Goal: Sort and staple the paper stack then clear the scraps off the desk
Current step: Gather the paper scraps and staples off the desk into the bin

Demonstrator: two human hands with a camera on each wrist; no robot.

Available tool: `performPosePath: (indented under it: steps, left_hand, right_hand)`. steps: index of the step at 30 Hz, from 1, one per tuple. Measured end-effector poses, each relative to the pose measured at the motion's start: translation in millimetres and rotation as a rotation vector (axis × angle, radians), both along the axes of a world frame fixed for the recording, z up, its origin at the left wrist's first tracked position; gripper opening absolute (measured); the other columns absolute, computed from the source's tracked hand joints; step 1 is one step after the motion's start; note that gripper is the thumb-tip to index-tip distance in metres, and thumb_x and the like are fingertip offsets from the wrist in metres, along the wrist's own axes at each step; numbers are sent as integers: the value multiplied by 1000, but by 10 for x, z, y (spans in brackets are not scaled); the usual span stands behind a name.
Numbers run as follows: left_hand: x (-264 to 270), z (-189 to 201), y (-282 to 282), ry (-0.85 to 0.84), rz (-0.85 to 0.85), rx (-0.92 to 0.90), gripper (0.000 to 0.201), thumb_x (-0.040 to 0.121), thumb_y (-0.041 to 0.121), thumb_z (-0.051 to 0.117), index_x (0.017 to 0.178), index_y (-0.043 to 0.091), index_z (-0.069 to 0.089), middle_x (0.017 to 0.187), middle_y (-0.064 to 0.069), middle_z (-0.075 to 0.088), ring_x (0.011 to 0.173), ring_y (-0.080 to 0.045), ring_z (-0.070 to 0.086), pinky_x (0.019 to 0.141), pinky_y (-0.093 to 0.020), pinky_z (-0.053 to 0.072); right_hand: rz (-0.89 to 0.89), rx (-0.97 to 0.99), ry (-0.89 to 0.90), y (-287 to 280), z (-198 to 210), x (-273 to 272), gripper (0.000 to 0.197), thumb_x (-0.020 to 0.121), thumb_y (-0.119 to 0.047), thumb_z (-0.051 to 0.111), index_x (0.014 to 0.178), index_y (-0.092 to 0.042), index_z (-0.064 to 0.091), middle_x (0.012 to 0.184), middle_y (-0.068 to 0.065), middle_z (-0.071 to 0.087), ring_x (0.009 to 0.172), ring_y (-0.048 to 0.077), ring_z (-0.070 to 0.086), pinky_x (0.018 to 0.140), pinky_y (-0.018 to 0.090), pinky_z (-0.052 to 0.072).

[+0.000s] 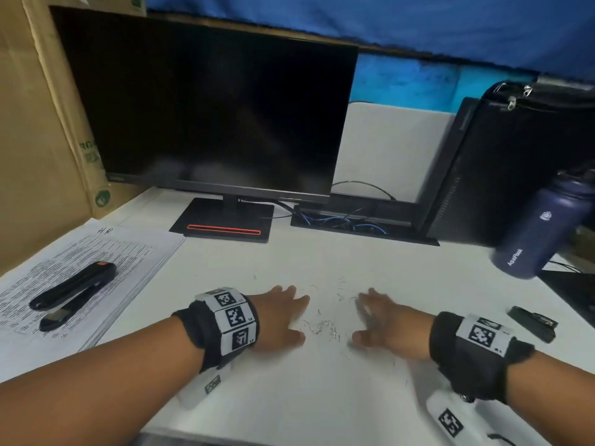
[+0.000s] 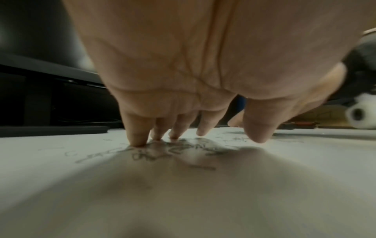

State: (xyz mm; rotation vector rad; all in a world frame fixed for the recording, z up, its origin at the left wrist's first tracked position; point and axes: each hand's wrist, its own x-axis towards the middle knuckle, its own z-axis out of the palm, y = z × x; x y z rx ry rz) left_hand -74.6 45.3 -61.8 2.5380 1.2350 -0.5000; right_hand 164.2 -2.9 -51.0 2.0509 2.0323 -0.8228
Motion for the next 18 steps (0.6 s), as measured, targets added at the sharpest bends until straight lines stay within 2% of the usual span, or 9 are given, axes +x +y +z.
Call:
performPosePath:
  steps: [2,5,7,8,9,11,13,16,18]
  left_hand:
    - [41,52,-61,48,-47,20,56,97,43,38,143,11,30,150,-9,27,142,-28,27,108,-53,37]
    - [35,154,-73,7,-77,-16,52,103,34,36,148,8,32,163,-5,19,151,-21,16,120,-47,25]
    - [36,213,22,-76,-26,-21,48,103,29,37,147,10,35,166,-3,16,154,-17,11,123,-41,19]
    - [59,228,94,-94,9,-13,48,102,27,38,147,11,35,165,-3,18,153,-17,13,123,-40,21]
    - [90,247,152,-79,42,-6,51,100,25,40,150,13,32,166,-3,17,153,-18,15,122,-40,22]
    - [160,266,230,2,97,-31,66,97,24,48,157,18,20,168,-1,4,154,-20,12,120,-40,25]
    - [224,270,237,41,110,-59,76,93,23,54,158,19,15,168,1,-3,154,-22,9,117,-41,28]
    - [266,216,138,42,38,-54,75,95,19,50,159,18,11,168,4,-6,155,-19,-1,123,-41,15]
    - [221,167,55,78,-68,-31,72,99,16,43,160,17,6,168,5,-7,155,-17,-3,125,-39,9]
  right_hand:
    - [-103,50,-144,102,-53,105,79,70,-75,51,120,-14,43,127,7,39,126,35,40,100,48,41]
    - [-122,16,-199,181,-262,147,96,67,-77,46,134,-10,35,142,12,29,135,33,30,104,48,38]
    - [-45,-10,-106,151,-215,23,77,74,-71,51,121,-11,42,132,4,33,128,25,36,101,42,38]
    - [-21,-38,-12,143,-142,-42,67,82,-64,54,122,-11,43,133,-1,35,125,20,39,100,37,38]
    - [-14,-58,83,178,-86,-73,64,88,-57,55,132,-11,42,138,-5,37,125,18,41,101,33,37]
    - [-58,-32,178,348,26,-89,73,95,-48,54,151,-10,26,156,2,33,137,22,39,113,35,32]
    - [-69,28,108,565,66,-79,78,97,-46,53,155,-9,17,163,5,19,144,26,31,117,36,26]
    - [-44,56,-121,760,-88,-88,85,90,-61,50,153,-13,21,163,5,19,143,27,31,112,39,32]
    - [56,7,-177,707,-247,-160,93,89,-69,43,157,-15,9,166,4,-1,151,25,9,120,44,19]
